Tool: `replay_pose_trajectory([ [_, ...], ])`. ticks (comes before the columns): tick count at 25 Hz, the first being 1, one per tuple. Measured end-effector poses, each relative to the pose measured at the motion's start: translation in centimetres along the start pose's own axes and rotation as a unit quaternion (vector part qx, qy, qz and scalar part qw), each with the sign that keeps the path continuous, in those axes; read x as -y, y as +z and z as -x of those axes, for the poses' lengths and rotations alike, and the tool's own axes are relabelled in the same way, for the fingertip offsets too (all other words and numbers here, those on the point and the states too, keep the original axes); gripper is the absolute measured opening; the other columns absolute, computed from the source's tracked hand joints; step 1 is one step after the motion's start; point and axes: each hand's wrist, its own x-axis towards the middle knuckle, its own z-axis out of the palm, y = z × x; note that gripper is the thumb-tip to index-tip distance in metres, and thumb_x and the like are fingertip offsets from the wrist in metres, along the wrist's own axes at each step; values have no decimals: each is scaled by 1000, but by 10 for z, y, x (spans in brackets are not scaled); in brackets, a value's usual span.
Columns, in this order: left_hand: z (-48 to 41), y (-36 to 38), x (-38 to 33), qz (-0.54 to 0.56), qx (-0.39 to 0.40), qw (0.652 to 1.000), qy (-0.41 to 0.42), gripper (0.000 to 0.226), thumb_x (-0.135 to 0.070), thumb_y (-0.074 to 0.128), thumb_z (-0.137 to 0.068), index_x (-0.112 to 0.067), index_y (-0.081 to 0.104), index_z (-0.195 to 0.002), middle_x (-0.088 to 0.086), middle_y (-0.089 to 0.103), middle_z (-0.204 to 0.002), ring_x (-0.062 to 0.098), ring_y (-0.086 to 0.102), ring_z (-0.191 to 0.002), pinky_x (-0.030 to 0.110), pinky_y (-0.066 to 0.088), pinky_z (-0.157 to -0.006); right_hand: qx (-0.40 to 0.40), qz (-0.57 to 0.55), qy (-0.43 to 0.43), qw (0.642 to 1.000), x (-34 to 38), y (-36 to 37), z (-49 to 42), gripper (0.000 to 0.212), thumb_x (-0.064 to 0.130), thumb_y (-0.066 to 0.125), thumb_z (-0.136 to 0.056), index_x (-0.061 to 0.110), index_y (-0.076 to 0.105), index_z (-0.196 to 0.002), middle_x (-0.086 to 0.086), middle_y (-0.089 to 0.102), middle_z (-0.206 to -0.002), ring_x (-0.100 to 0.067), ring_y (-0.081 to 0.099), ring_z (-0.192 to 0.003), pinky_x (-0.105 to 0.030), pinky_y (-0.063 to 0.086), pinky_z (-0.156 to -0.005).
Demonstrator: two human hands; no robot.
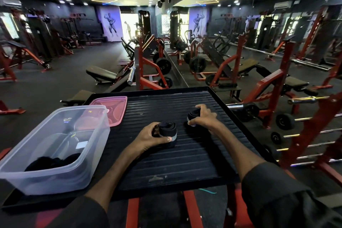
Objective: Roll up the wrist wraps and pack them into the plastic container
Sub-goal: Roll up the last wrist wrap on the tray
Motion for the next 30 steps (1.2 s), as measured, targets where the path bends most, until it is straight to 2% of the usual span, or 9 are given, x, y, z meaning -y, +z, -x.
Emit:
replay_pose_trajectory([
  [3,2,0,3,-27,-20,999,10,74,-43,93,-53,-20,66,-118,-2,75,-115,13,71,-108,35,53,-101,-3,15,-40,999,-7,1,0,68,39,86,-72,31,45,-127,-8,50,-135,-33,38,-133,-56,32,-111],
  [8,3,-1,0,-59,-22,998,3,75,-51,92,-52,-24,66,-117,-5,75,-114,8,70,-106,35,53,-101,17,165,-58,984,-10,-17,5,83,59,85,-65,34,47,-134,1,49,-131,-29,38,-134,-57,27,-109],
  [11,1,-1,-3,-57,-8,998,-4,77,-52,91,-53,-24,64,-120,-6,73,-116,7,69,-107,32,53,-100,26,61,-55,996,-38,-13,-18,94,79,84,-30,35,62,-110,8,65,-117,-23,59,-119,-58,41,-105],
  [14,-1,2,-7,-62,20,998,-11,65,-35,91,-69,-21,60,-124,-5,69,-120,7,65,-112,27,49,-100,40,27,-61,997,-74,9,-56,100,94,75,-21,34,65,-100,9,72,-105,-24,65,-112,-60,42,-102],
  [17,-1,6,-13,-79,14,997,-12,60,-32,92,-68,-29,60,-119,-8,68,-119,8,63,-115,25,49,-100,16,2,-65,998,-34,-6,-3,80,71,87,-30,31,62,-94,11,70,-102,-22,63,-111,-56,41,-103],
  [21,-3,7,-19,-103,-88,990,40,73,-49,92,-49,-30,68,-116,-12,72,-111,2,67,-106,26,52,-99,1,-79,-130,988,-8,-14,22,59,35,97,-57,21,68,-107,8,71,-104,-10,66,-99,-14,47,-76],
  [23,-1,7,-24,-98,-143,984,52,66,-41,94,-57,-29,67,-116,-14,71,-109,0,66,-103,20,51,-96,-13,-84,-159,984,-5,-8,25,68,46,96,-56,22,67,-114,8,71,-109,-8,66,-100,-17,49,-81],
  [27,8,3,-13,-153,-118,980,39,67,-49,91,-61,-23,68,-118,-11,72,-111,3,68,-104,31,54,-99,44,-30,-148,988,-11,10,28,73,59,91,-49,26,66,-109,7,71,-111,-17,68,-107,-42,54,-95],
  [30,10,-4,-20,-177,-136,972,71,68,-53,91,-59,-23,69,-116,-14,74,-104,-2,69,-98,34,57,-94,42,-50,-162,985,3,15,28,62,44,95,-53,22,66,-103,5,72,-104,-15,69,-100,-26,52,-77],
])
